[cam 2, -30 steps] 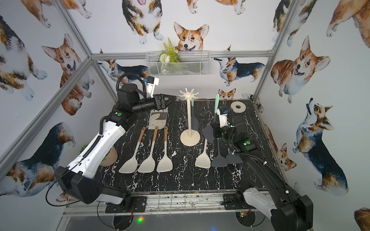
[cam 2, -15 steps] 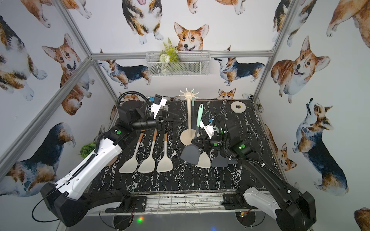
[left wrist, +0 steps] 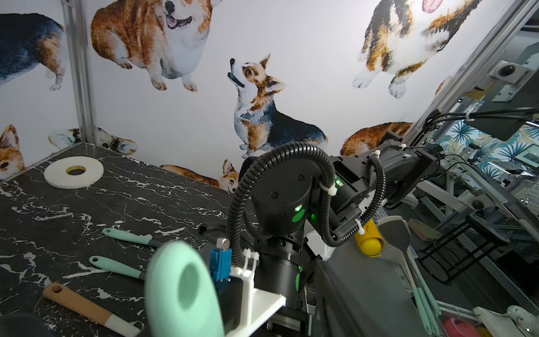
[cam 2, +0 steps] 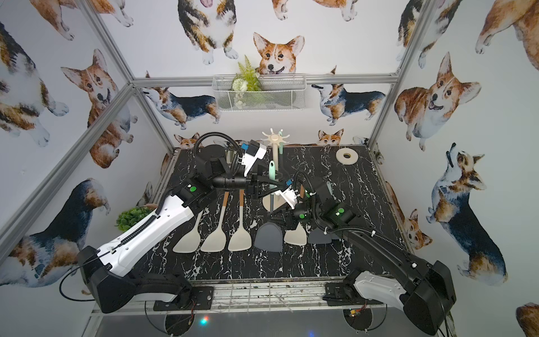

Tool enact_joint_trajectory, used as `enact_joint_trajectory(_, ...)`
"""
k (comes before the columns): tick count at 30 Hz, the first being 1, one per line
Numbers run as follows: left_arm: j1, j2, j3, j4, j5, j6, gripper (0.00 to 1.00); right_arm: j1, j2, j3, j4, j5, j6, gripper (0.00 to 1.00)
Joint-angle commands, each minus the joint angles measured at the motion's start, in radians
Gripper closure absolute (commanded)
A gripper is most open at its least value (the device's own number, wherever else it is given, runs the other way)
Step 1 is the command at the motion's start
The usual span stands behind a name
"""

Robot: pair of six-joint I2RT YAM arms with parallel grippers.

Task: Take the spatula off the kitchen utensil rack
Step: Place the spatula at the center of the board.

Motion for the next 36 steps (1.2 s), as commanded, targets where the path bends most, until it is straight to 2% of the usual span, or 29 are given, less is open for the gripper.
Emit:
enact_joint_trajectory(1,-0.004,0.029,0.038,0.049,0.033,-0.039,0.73,-0.001,-0.005,0.002,-0.001,0.022,-0.007,1.0)
enact_joint_trajectory(2,-0.004,0.033,0.047,0.039,0.034,-0.041,0.93,-0.001,-0.008,0.002,-0.01,0.037,-0.01,1.0)
enact_joint_trajectory(3,-0.004,0.036,0.054,0.025,0.028,-0.041,1.0,-0.001,-0.012,0.0,-0.019,0.057,-0.013,1.0)
enact_joint_trajectory(8,-0.004,0.007,0.049,-0.038,-0.063,-0.009,1.0,-0.001,-0.085,-0.032,-0.023,0.239,-0.004,1.0)
enact_joint_trajectory(11,-0.003,-0.021,0.022,-0.032,-0.109,0.001,1.0,-0.001,-0.134,-0.052,0.003,0.255,-0.016,1.0)
enact_joint_trajectory(14,-0.001,-0.021,0.014,-0.018,-0.125,-0.019,1.0,-0.001,-0.115,-0.041,-0.024,0.244,-0.029,1.0)
enact_joint_trajectory(15,0.0,-0.017,0.017,-0.017,-0.121,-0.024,0.87,-0.001,-0.105,-0.037,-0.033,0.243,-0.03,1.0)
enact_joint_trajectory(16,0.0,-0.015,0.014,-0.009,-0.111,-0.03,0.63,-0.001,-0.095,-0.035,-0.04,0.242,-0.028,1.0)
enact_joint_trajectory(17,0.0,-0.014,0.012,-0.002,-0.097,-0.035,0.49,-0.001,-0.089,-0.033,-0.044,0.237,-0.026,1.0)
enact_joint_trajectory(18,0.001,-0.013,0.009,0.006,-0.082,-0.041,0.42,-0.001,-0.083,-0.032,-0.045,0.232,-0.023,1.0)
enact_joint_trajectory(19,0.002,-0.013,0.005,0.013,-0.07,-0.047,0.41,-0.001,-0.079,-0.032,-0.044,0.229,-0.019,1.0)
enact_joint_trajectory(20,0.005,-0.011,0.002,0.018,-0.061,-0.052,0.49,-0.001,-0.079,-0.033,-0.043,0.227,-0.016,1.0)
enact_joint_trajectory(22,0.015,-0.009,-0.003,0.029,-0.037,-0.072,0.88,-0.001,-0.081,-0.034,-0.042,0.23,-0.014,1.0)
enact_joint_trajectory(23,0.019,-0.008,-0.006,0.036,-0.032,-0.085,1.0,-0.001,-0.083,-0.034,-0.044,0.233,-0.015,1.0)
enact_joint_trajectory(29,0.032,-0.027,-0.029,0.044,-0.053,-0.109,1.0,-0.001,-0.089,-0.029,-0.044,0.236,-0.018,1.0)
enact_joint_trajectory(34,0.039,-0.055,-0.042,-0.01,-0.146,-0.106,1.0,-0.002,-0.098,-0.022,-0.044,0.284,-0.002,0.99)
enact_joint_trajectory(35,0.04,-0.057,-0.039,-0.029,-0.168,-0.104,1.0,-0.001,-0.102,-0.021,-0.045,0.306,0.003,0.97)
enact_joint_trajectory(36,0.04,-0.06,-0.036,-0.054,-0.195,-0.1,1.0,-0.002,-0.106,-0.019,-0.047,0.334,0.011,0.91)
